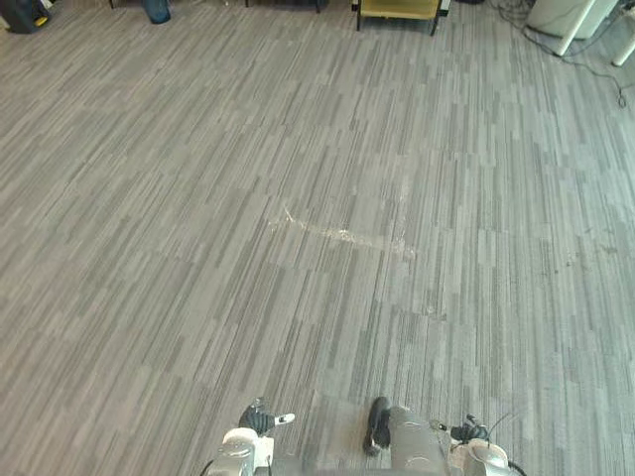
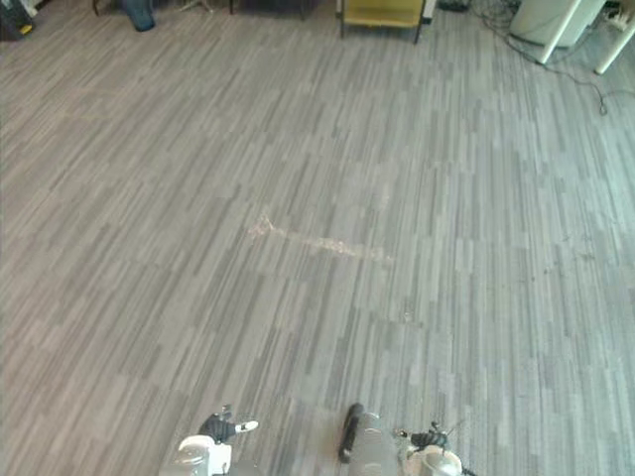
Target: Pick up cushions and gather them together orderly.
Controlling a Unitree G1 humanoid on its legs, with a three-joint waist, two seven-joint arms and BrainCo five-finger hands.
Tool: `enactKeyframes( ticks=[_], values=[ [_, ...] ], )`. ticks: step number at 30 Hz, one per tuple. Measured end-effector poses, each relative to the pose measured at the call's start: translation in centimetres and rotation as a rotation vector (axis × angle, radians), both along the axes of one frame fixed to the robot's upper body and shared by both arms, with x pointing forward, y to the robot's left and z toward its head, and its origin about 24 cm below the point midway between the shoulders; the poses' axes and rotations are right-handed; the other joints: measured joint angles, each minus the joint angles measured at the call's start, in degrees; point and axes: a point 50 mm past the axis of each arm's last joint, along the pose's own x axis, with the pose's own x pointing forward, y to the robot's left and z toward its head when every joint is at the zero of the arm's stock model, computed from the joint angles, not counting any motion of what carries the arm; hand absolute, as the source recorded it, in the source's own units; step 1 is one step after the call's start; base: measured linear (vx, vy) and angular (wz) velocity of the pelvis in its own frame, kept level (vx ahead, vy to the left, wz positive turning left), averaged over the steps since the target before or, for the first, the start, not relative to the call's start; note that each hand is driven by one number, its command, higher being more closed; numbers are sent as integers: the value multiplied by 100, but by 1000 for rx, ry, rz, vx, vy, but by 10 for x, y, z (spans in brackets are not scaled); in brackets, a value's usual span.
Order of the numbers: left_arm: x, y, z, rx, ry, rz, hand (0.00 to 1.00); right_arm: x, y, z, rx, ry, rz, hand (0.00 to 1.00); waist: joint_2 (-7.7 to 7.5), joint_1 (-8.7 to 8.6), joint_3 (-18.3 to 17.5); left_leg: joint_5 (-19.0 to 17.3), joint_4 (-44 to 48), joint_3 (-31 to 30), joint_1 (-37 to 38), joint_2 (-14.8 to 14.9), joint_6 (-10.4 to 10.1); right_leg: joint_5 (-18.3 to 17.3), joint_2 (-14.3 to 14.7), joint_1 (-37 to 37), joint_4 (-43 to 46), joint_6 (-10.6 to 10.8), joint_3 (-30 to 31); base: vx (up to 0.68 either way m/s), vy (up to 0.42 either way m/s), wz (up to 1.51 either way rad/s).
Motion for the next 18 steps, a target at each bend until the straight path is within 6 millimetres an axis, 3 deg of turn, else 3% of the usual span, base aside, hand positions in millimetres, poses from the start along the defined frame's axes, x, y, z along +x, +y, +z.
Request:
enactKeyframes(
  ticks=[3,5,6,7,8,9,10,11,12,13,14,15,16,18],
  values=[
    [7,4,5,10,-39,-8,0,3,4,0,4,-2,18,0,-98,117,-5,-317,-268,217,-896,-154,115,1,9,683,-529,180,-51,411,-44,0],
    [15,4,10,7,-84,-4,0,19,7,4,5,-39,18,0,-130,243,22,-287,-2508,304,-1429,-660,116,-56,-113,1228,-988,412,39,499,83,-25],
    [15,4,10,7,-87,-2,0,20,7,4,4,-45,17,0,-152,280,28,-24,-3450,170,-1389,-883,39,-100,-175,1324,-1081,530,94,531,167,-49],
    [16,3,10,0,-92,7,0,21,6,5,-5,-43,19,0,-161,404,38,1062,-4428,-129,-1215,-1103,-57,-181,-161,1518,-1226,701,269,549,169,-44],
    [18,5,11,6,-96,7,0,23,16,2,17,-36,35,0,-309,436,-10,1087,-4396,-105,-1171,-1312,217,-183,-294,1647,-1342,731,412,686,174,-13],
    [19,12,12,25,-98,7,0,24,24,1,37,-39,41,0,-512,376,-55,910,-4180,-90,-1292,-1463,347,-104,-441,1629,-1317,721,461,491,98,20],
    [21,13,13,18,-105,15,0,24,24,1,38,-40,41,0,-551,378,-47,791,-4002,-88,-1351,-1487,378,-84,-477,1626,-1205,754,498,617,122,29],
    [23,12,14,11,-110,27,0,22,22,1,35,-34,29,0,-578,403,-35,371,-3550,-51,-1379,-1493,466,-77,-599,1479,-567,797,668,503,119,6],
    [23,12,14,14,-109,27,0,22,21,1,33,-36,24,0,-595,415,-33,178,-3442,-30,-1276,-1510,489,-64,-689,1285,37,829,794,600,164,-3],
    [21,14,13,20,-98,24,0,22,21,1,32,-39,27,0,-629,412,-23,-6,-3451,18,-1051,-1538,540,72,-872,944,1065,1031,943,651,143,-11],
    [18,15,10,27,-73,12,0,21,21,1,35,-38,28,0,-675,360,-26,-203,-3593,26,-633,-1627,606,160,-1128,306,2702,1172,1108,723,113,0],
    [13,16,7,36,-41,-5,0,17,20,0,34,-28,26,0,-671,276,-24,-277,-3814,-46,-200,-1674,643,-13,-1219,-11,3421,1085,1017,505,43,8],
    [11,17,7,39,-34,-6,0,16,20,-1,34,-24,26,0,-668,267,-24,-280,-3953,-59,-1,-1680,643,-95,-1245,-98,3528,1019,922,507,-12,8],
    [6,19,4,45,-17,-2,0,9,19,-2,31,-10,28,0,-551,236,-5,-275,-4639,-112,902,-1529,636,-420,-1135,-546,2956,605,306,487,-65,3]
  ],
)
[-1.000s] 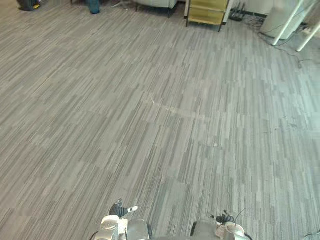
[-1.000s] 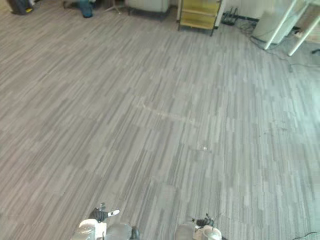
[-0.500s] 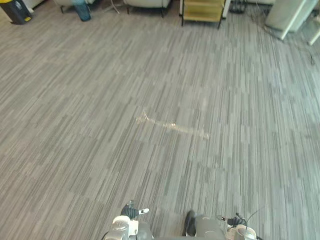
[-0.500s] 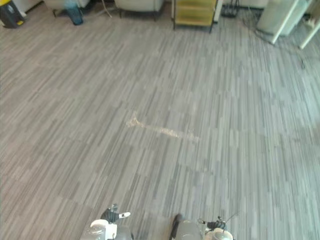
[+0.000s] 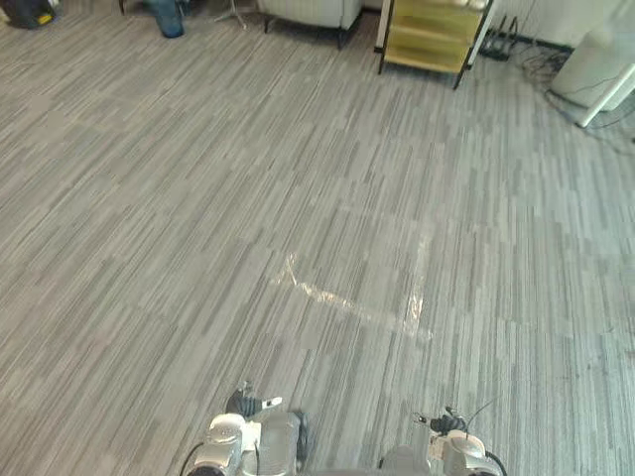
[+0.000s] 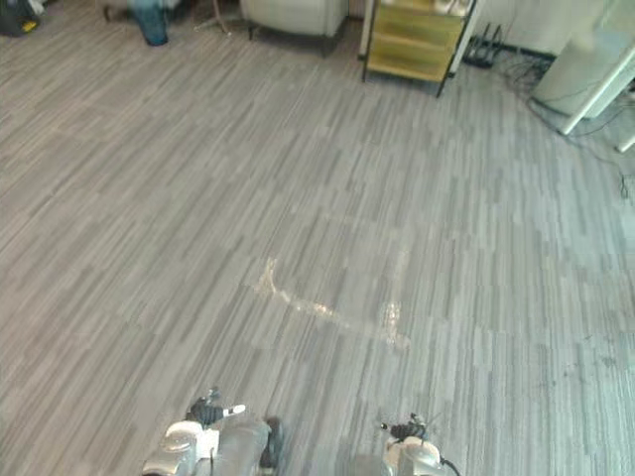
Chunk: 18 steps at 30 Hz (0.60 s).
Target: Pick up cushions and gather them together orderly.
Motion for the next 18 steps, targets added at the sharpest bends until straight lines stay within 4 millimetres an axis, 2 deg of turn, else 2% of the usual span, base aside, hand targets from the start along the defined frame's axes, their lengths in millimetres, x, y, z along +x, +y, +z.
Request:
enactKeyframes(
  ticks=[1,2,3,4,5,6,7,8,9,10,11,12,13,14,15,16,17,18],
  values=[
    [1,0,0,-1,0,0,0,0,-1,0,-1,-1,0,0,33,-18,7,0,-93,-35,119,70,0,-27,97,-118,-308,-25,-82,436,-154,25],
    [0,-1,0,-2,2,-1,0,3,-1,2,2,-17,-3,0,129,-112,37,0,-221,-141,274,235,0,1,315,-410,-1095,-10,-157,424,-183,42],
    [1,-1,0,-1,1,-5,0,11,-5,6,-15,-45,7,0,174,-183,58,-1,-355,-164,400,363,-3,263,430,-708,-1861,24,-160,424,-183,44],
    [1,-2,0,-1,1,-9,0,12,-6,7,-19,-50,8,0,170,-195,58,-7,-421,-152,460,402,-19,452,452,-805,-2188,46,-158,431,-214,36],
    [-1,-1,-1,0,5,-8,0,10,-8,6,-22,-44,5,0,127,-198,54,-75,-595,-74,708,484,-204,1159,491,-909,-3278,20,-208,457,-271,25],
    [-6,1,-2,5,17,-5,0,5,-7,4,-19,-30,1,0,28,-197,39,-247,-685,-88,951,465,-483,1837,476,-931,-3809,3,-160,548,-339,27],
    [-8,2,-3,7,24,-3,0,2,-9,4,-22,-22,0,0,30,-222,32,-329,-710,-134,1070,488,-602,2283,498,-923,-3680,-122,-69,497,-320,6],
    [-14,-5,-7,-13,47,2,0,3,-16,6,-40,-23,2,0,213,-218,-50,-332,-635,-136,1144,713,-631,1972,664,-1074,-3131,-324,29,395,-241,-3],
    [-16,-6,-8,-13,54,-2,0,3,-17,6,-44,-24,3,0,250,-218,-82,-329,-526,-157,1107,766,-629,1849,721,-1120,-3013,-374,59,589,-363,-29],
    [-18,-11,-9,-26,59,-5,0,4,-19,6,-42,-27,5,0,395,-196,-165,-327,390,-310,812,991,-638,1466,934,-1108,-2739,-468,24,476,-313,-23],
    [-18,-13,-9,-29,62,-2,0,4,-18,6,-39,-28,4,0,449,-191,-176,-295,807,-391,657,1066,-690,1390,1003,-1033,-2743,-488,-29,575,-365,-18],
    [-19,-17,-10,-49,63,12,0,3,-19,6,-39,-27,1,0,587,-240,-130,139,2224,-636,142,1254,-897,1200,1182,-652,-2848,-554,-161,492,-239,10],
    [-16,-18,-8,-57,47,24,0,0,-17,5,-37,-17,10,0,591,-233,-97,402,3583,-740,-415,1406,-980,1082,1348,-190,-3053,-689,-207,497,-198,14],
    [-15,-17,-8,-58,44,28,0,-3,-17,4,-36,-10,10,0,590,-210,-92,368,3950,-719,-571,1448,-946,1033,1395,-14,-3125,-728,-207,486,-151,7],
    [-11,-14,-5,-52,17,39,0,-6,-13,2,-28,0,14,0,489,-120,-49,231,4594,-491,-999,1458,-851,915,1458,498,-3375,-750,-207,368,-114,-1],
    [-10,-13,-5,-50,12,38,0,-6,-12,2,-26,0,16,0,475,-118,-48,194,4631,-430,-1117,1449,-803,906,1473,635,-3473,-743,-209,500,-145,-5],
    [-5,-12,-1,-46,-13,35,0,-1,-6,2,-14,-9,31,0,438,-81,-49,-23,4290,-115,-1610,1413,-726,942,1507,1048,-3840,-671,-200,396,-89,-8],
    [-4,-12,0,-46,-21,35,0,2,-5,3,-11,-17,33,0,432,-64,-48,-84,3972,-25,-1736,1370,-702,959,1502,1135,-3912,-640,-167,397,-53,-18]
  ],
)
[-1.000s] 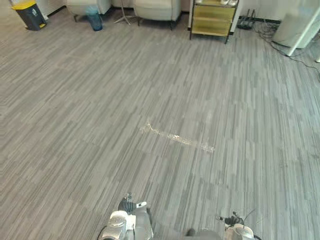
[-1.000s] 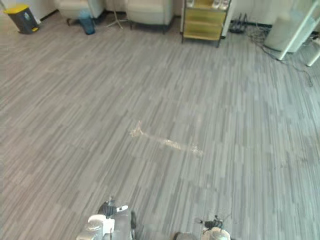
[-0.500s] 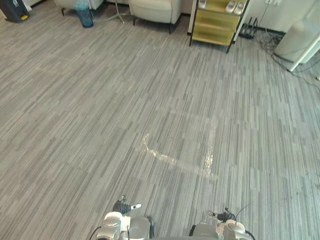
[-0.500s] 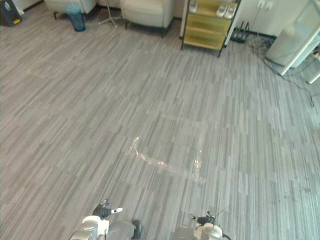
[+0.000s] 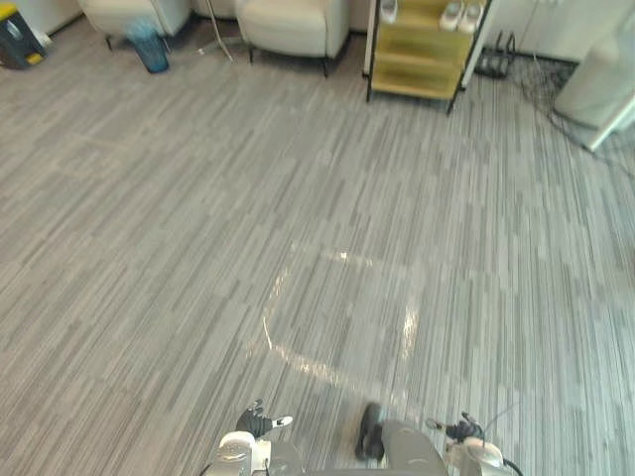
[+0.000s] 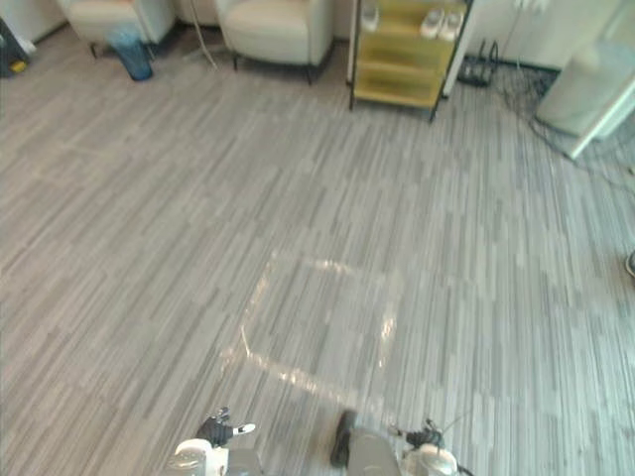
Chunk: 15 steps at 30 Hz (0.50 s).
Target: Pick up cushions and gather them together orderly.
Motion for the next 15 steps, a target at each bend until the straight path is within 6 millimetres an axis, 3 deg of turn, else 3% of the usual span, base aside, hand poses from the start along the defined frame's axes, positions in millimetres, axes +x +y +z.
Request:
enactKeyframes(
  ticks=[1,2,3,4,5,6,7,8,11,12,13,15],
  values=[
    [2,0,1,-1,-9,0,0,5,2,1,3,-12,5,0,2,18,4,-43,-710,49,-173,-139,18,-2,-12,120,-125,39,61,422,76,-31],
    [4,0,2,-1,-15,2,0,10,3,2,7,-23,7,0,-11,68,12,27,-2010,-49,-204,-423,18,-27,-79,268,-221,115,153,524,150,-49],
    [3,-1,2,-11,-14,14,0,10,5,2,10,-21,8,0,-6,155,4,496,-3600,-369,-86,-741,-17,-134,-155,413,-297,286,295,439,142,-47],
    [3,-2,1,-17,-13,20,0,9,5,2,11,-18,8,0,12,193,5,887,-4026,-466,-41,-812,-41,-181,-159,499,-330,352,339,489,182,-59],
    [2,-2,1,-22,-13,34,0,8,8,1,17,-14,14,0,15,308,-13,1735,-4330,-461,191,-866,-21,-305,-163,709,-369,521,510,512,139,-25],
    [3,6,2,-2,-13,30,0,8,18,-1,40,-12,20,0,-251,285,-65,1593,-4303,-328,244,-1091,169,-353,-395,808,-466,590,585,512,139,-16],
    [4,9,2,4,-15,32,0,5,19,-3,44,-5,17,0,-337,266,-74,1511,-4207,-308,208,-1151,199,-363,-462,813,-476,610,605,483,91,11],
    [8,12,4,9,-25,34,0,7,19,-2,43,-9,18,0,-432,270,-72,1154,-3666,-252,13,-1232,288,-362,-577,856,-460,641,646,369,92,-1],
    [6,13,3,6,-17,51,0,9,17,-1,40,-14,17,0,-417,295,-86,344,-3010,-24,144,-1235,414,-524,-791,668,573,909,921,491,167,-33],
    [5,15,3,10,-12,50,0,9,18,-1,43,-15,20,0,-413,326,-91,232,-3047,77,310,-1235,463,-521,-900,387,1318,957,1049,382,149,-50],
    [3,17,2,17,1,47,0,7,18,-2,48,-7,21,0,-426,315,-94,95,-3161,136,594,-1293,530,-336,-1126,-132,2552,1181,1160,381,133,-32],
    [1,20,1,32,16,32,0,4,19,-4,54,8,22,0,-440,276,-98,-34,-3297,144,910,-1369,590,-458,-1294,-577,3620,1207,1161,359,59,-5]
  ],
)
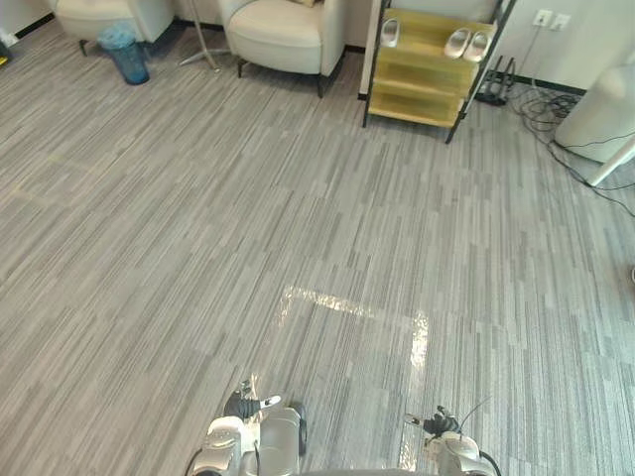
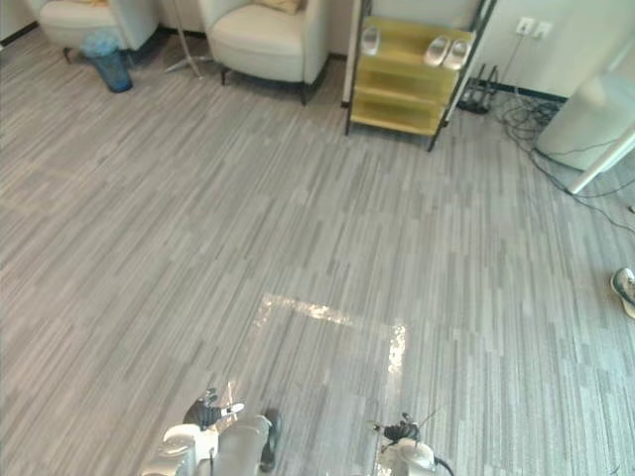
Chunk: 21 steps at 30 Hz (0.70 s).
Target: Pick up cushions and gather them together orderly.
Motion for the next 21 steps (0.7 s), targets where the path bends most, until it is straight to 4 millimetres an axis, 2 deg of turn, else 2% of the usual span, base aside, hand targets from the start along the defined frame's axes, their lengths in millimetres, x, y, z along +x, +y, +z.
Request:
enactKeyframes(
  ticks=[1,2,3,4,5,6,7,8,9,10,12,13,14,15,16,17,19,20,21],
  values=[
    [-6,4,-2,14,25,-8,0,-8,0,-2,0,19,2,0,31,-52,5,-58,-296,-5,490,-6,20,-350,-65,-285,371,-277,-315,410,22,4],
    [-8,6,-2,19,28,-7,0,-9,0,-3,0,23,4,0,63,-63,12,-58,-405,-6,603,-5,19,-419,-63,-359,340,-336,-432,494,-10,3],
    [-11,9,-3,28,36,-4,0,-10,-3,-2,-10,23,7,0,88,-96,-3,-53,-650,-4,905,53,15,-550,27,-597,-7,-526,-765,410,-69,0],
    [-11,9,-3,30,38,-1,0,-10,-9,-1,-24,22,7,0,158,-135,-4,-52,-832,-37,1089,185,12,-594,271,-847,-616,-638,-959,403,-93,2],
    [-11,9,-3,28,38,-1,0,-9,-10,-1,-28,20,8,0,186,-142,-2,-52,-869,-47,1128,232,12,-575,368,-931,-826,-654,-979,390,-124,16],
    [-10,6,-3,23,36,-2,0,-4,-14,2,-41,7,11,0,214,-182,6,-48,-969,-80,1256,360,1,-268,694,-1161,-1730,-711,-944,466,-164,28],
    [-14,8,-4,27,46,0,0,-7,-14,1,-41,14,13,0,121,-214,-34,-53,-1034,-87,1362,321,-105,458,868,-1196,-2743,-713,-749,480,-180,35],
    [-15,9,-4,29,49,0,0,-10,-14,0,-41,22,14,0,44,-228,-61,-87,-1039,-101,1397,288,-167,994,886,-1190,-3026,-850,-635,411,-168,39],
    [-17,0,-7,3,60,0,0,-13,-19,0,-51,29,8,0,190,-292,-71,-176,-1031,-244,1494,375,-308,1210,971,-1097,-2960,-1084,-658,348,-128,26],
    [-20,-8,-9,-20,66,0,0,-12,-26,2,-70,26,7,0,336,-261,-154,-137,-926,-262,1429,527,-378,1043,1056,-1060,-2952,-1094,-593,419,-170,27],
    [-19,-18,-10,-47,67,1,0,-13,-30,3,-75,20,-9,0,492,-360,-84,-90,-29,-346,1178,657,-463,824,1142,-694,-3118,-1166,-843,419,-191,39],
    [-18,-19,-10,-50,64,0,0,-15,-30,2,-75,27,-17,0,493,-358,-79,-53,267,-358,1083,680,-528,808,1157,-586,-3194,-1174,-879,334,-156,47],
    [-17,-21,-9,-56,55,4,0,-21,-30,0,-71,40,-31,0,487,-318,-69,148,1138,-341,740,785,-827,794,1228,-264,-3434,-1193,-945,258,-111,35],
    [-14,-20,-8,-55,39,9,0,-23,-29,0,-68,46,-27,0,493,-285,-53,114,2052,-294,391,992,-885,767,1287,100,-3662,-1236,-1045,243,-99,33],
    [-13,-20,-7,-55,35,8,0,-23,-28,-1,-67,46,-27,0,497,-280,-36,72,2488,-182,213,1101,-815,750,1324,303,-3790,-1260,-1082,250,-73,21],
    [-11,-21,-6,-55,25,5,0,-19,-27,0,-66,34,-26,0,472,-259,-26,-46,2829,23,-142,1253,-644,750,1365,609,-4013,-1260,-1080,304,-21,3],
    [-8,-21,-5,-54,13,3,0,-14,-27,2,-69,19,-24,0,494,-199,-33,-174,2367,67,-380,1212,-623,732,1332,758,-4106,-1215,-1003,237,59,-19],
    [-7,-21,-4,-54,9,2,0,-12,-26,2,-66,15,-22,0,494,-152,-32,-174,1429,-130,-366,1016,-630,695,1259,793,-4092,-1102,-897,142,134,-29],
    [-7,-21,-4,-55,8,1,0,-11,-25,2,-64,14,-21,0,503,-144,-33,-140,863,-352,-364,888,-643,676,1230,813,-4086,-1044,-852,175,179,-31]
  ],
)
